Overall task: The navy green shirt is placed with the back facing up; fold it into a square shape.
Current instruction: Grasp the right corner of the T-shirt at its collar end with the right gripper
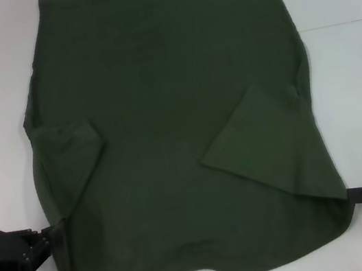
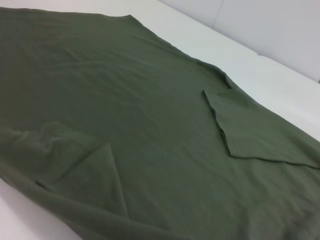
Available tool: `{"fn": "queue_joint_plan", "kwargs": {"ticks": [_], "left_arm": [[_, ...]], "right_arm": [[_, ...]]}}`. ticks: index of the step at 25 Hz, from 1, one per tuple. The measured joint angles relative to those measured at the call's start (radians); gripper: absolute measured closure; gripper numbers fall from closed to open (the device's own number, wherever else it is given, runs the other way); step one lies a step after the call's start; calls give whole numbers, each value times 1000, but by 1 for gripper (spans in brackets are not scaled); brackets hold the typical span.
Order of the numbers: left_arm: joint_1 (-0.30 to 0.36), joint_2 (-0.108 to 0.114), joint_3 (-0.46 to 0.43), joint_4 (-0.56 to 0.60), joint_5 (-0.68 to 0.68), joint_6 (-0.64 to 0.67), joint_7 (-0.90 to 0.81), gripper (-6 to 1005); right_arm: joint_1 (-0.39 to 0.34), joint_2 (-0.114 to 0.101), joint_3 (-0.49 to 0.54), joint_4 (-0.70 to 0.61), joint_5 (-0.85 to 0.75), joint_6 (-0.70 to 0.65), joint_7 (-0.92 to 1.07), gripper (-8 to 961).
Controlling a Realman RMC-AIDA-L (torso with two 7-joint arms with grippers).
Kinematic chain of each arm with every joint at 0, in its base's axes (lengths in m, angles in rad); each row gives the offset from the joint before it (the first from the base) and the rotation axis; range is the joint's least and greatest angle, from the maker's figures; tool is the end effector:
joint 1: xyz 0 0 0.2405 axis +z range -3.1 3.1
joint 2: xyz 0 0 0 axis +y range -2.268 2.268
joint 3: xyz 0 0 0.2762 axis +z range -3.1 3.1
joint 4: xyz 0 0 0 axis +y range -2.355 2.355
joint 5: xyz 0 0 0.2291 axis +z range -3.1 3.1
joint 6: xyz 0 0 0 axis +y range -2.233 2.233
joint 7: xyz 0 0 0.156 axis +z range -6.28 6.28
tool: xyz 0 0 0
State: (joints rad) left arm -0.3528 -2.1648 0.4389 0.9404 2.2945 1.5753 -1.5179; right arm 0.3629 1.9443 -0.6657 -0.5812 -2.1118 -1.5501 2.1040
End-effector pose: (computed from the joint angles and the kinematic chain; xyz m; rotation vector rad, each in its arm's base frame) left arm -0.3623 0.3022 0.0154 -2.4876 -0.9522 -0.4140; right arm 0.3853 0.2987 0.0201 -2.2425 1.8459 0.5742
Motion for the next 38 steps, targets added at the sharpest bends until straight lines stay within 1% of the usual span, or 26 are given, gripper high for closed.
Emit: {"fn": "queue_joint_plan", "kwargs": {"ticks": [5,19,29,38], "left_arm": [[0,0,0,0,0,0,2,939],[-2,0,-2,0,0,-11,4,938],[-5,0,-2,0,0,-12,11,938],[-8,0,-2,0,0,-13,12,939]], "right_arm": [[13,8,-2,2,-3,11,4,99],[27,10,-14,9,-25,27,28,131],[45,22,-15,11,-42,37,44,154],[50,22,-15,11,-54,38,58,175]]}}
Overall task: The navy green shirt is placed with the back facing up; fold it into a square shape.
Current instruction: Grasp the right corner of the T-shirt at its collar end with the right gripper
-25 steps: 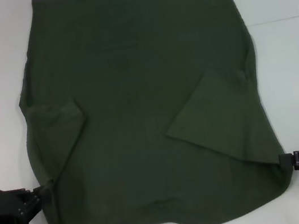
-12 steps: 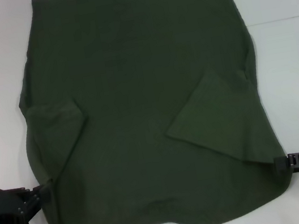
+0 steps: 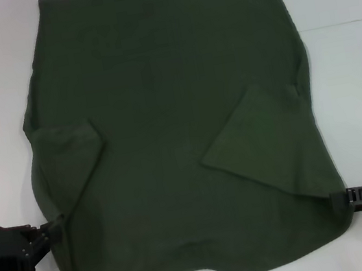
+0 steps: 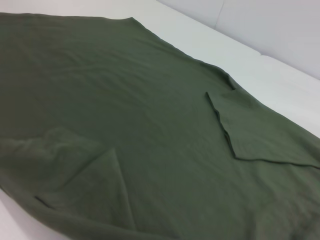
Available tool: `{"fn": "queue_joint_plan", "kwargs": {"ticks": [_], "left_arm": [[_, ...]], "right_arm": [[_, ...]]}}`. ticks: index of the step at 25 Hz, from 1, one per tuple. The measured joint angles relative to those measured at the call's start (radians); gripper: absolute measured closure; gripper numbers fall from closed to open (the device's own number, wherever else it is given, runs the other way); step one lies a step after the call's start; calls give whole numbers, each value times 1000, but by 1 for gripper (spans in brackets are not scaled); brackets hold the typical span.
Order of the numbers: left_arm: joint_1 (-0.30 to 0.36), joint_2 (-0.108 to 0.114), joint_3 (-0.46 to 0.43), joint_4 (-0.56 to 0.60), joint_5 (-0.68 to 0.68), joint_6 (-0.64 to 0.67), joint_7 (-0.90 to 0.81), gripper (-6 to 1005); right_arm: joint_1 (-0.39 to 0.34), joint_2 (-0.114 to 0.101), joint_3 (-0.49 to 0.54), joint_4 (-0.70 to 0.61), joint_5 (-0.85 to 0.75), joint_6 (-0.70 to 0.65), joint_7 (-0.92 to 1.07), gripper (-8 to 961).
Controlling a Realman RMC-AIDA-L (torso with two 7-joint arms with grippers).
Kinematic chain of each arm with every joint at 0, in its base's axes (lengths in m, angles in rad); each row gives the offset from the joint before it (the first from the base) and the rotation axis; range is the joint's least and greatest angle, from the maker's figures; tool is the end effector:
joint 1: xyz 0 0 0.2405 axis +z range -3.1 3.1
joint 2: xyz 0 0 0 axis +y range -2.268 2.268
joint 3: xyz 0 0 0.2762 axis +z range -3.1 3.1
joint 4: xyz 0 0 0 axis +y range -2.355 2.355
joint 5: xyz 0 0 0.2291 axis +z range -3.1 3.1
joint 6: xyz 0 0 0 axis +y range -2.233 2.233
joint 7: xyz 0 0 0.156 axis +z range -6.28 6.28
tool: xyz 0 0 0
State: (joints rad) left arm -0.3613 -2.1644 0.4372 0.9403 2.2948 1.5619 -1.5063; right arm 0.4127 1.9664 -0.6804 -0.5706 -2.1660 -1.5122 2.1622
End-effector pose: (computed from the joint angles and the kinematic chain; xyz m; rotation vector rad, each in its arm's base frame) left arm -0.3616 0.3065 0.0164 -2.4833 -0.9280 -0.4045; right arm 0.3752 0.3116 0.0034 -2.2479 1.8958 0.5054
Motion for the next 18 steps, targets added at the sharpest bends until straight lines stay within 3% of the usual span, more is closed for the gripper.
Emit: {"fn": "queue_joint_plan", "kwargs": {"ticks": [14,18], "left_arm": [[-5,1,0,-9,0,-16,1,938],[-4,2,0,-9,0,-23,1,939]], "right_arm": [[12,-1,0,0,-38,9,39,207],[21,0,5,0,-61,13,50,385]]}}
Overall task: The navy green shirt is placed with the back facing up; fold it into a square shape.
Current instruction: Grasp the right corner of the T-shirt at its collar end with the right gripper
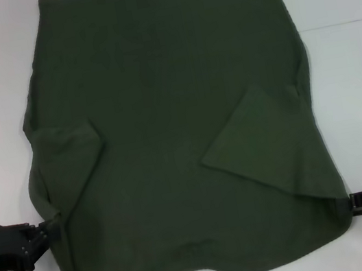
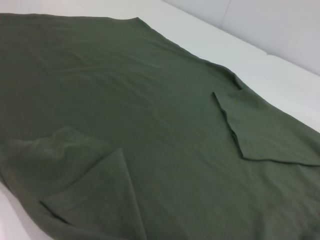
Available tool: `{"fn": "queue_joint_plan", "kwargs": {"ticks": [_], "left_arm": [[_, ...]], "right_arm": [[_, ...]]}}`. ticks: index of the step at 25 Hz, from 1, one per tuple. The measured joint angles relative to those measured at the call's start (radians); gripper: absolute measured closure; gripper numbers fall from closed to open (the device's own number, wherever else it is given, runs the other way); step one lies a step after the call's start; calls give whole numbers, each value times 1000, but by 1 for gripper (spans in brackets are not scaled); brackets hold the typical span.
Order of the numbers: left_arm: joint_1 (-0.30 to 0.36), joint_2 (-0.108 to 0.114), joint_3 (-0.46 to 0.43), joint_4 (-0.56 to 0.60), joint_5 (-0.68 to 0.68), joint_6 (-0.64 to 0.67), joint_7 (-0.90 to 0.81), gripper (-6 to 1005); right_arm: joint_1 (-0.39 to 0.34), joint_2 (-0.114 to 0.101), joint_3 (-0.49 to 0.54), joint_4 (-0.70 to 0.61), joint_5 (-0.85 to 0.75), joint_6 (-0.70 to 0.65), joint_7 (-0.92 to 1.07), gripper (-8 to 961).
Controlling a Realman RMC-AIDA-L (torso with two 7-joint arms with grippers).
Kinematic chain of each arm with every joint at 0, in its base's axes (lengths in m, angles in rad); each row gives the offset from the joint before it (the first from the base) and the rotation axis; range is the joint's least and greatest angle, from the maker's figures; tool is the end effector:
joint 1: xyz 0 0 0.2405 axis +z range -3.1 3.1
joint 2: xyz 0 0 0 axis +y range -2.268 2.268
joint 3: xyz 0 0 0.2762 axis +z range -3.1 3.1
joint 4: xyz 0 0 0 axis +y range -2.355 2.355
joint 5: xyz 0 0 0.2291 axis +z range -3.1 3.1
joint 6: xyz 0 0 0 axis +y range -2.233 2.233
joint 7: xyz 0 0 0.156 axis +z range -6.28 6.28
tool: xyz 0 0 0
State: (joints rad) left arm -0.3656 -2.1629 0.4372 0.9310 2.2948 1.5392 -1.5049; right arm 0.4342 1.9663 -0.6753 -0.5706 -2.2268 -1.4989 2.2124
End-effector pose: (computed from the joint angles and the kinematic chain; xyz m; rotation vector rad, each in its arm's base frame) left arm -0.3634 0.3096 0.0159 -2.4688 -0.9293 -0.3955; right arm 0.3765 0.3151 0.0013 -2.2262 1.9409 0.4286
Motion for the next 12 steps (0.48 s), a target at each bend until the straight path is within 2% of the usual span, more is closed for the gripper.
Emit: {"fn": "queue_joint_plan", "kwargs": {"ticks": [1,4,12], "left_arm": [[0,0,0,0,0,0,0,939],[0,0,0,0,0,-1,0,939],[1,0,0,0,0,-1,0,938]], "right_arm": [[1,0,0,0,0,1,1,430],[5,0,0,0,-1,5,4,460],[7,1,-6,0,-3,15,15,480]]}}
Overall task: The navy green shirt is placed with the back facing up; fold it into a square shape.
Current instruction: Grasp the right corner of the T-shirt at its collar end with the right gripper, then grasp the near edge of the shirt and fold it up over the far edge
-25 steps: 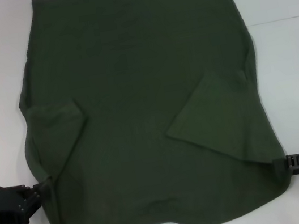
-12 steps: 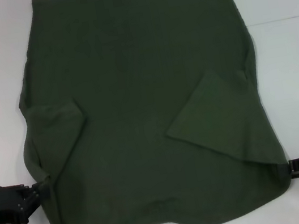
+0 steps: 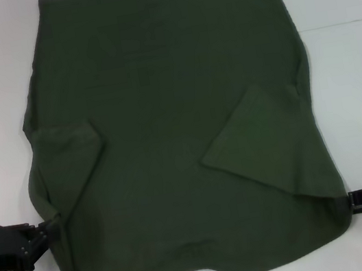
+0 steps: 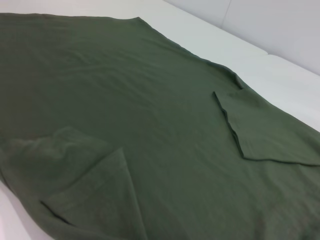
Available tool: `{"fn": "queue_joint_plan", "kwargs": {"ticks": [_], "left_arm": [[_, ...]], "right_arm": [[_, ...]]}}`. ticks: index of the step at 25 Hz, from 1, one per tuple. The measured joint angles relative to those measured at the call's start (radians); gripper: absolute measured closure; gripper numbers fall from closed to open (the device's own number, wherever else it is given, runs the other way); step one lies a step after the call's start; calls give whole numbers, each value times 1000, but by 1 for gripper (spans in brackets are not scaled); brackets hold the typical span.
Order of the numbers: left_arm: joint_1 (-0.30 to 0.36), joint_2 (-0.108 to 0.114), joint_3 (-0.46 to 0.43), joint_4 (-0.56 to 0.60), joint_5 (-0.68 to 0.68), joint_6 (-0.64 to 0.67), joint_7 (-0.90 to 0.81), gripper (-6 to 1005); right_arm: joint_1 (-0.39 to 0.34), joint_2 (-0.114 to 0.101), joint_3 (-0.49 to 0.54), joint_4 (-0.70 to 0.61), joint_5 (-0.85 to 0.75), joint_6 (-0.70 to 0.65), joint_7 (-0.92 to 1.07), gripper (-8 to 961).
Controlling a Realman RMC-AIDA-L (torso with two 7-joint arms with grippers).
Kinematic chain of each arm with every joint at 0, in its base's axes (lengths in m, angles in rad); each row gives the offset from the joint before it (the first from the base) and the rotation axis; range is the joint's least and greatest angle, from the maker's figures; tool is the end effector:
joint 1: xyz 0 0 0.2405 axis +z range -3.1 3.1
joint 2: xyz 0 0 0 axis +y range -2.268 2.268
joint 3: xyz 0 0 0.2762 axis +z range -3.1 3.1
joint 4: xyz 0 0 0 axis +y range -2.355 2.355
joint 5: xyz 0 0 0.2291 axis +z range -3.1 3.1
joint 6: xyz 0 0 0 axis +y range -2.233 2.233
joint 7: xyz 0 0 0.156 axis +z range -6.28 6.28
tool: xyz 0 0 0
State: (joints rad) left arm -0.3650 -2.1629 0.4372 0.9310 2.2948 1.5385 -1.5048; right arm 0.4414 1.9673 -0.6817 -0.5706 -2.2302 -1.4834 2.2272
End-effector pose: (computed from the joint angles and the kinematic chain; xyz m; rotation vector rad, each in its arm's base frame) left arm -0.3636 0.3094 0.0159 -2.4679 -0.9299 -0.3948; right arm 0.3759 0.3186 0.0002 -2.2139 1.9448 0.4165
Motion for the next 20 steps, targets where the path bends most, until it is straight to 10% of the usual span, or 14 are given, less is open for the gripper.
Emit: {"fn": "queue_joint_plan", "kwargs": {"ticks": [8,20], "left_arm": [[0,0,0,2,0,0,0,938],[0,0,-3,5,-1,14,-8,938]], "right_arm": [[2,8,7,-12,0,5,2,500],[-8,10,7,-22,1,9,-13,908]]}}
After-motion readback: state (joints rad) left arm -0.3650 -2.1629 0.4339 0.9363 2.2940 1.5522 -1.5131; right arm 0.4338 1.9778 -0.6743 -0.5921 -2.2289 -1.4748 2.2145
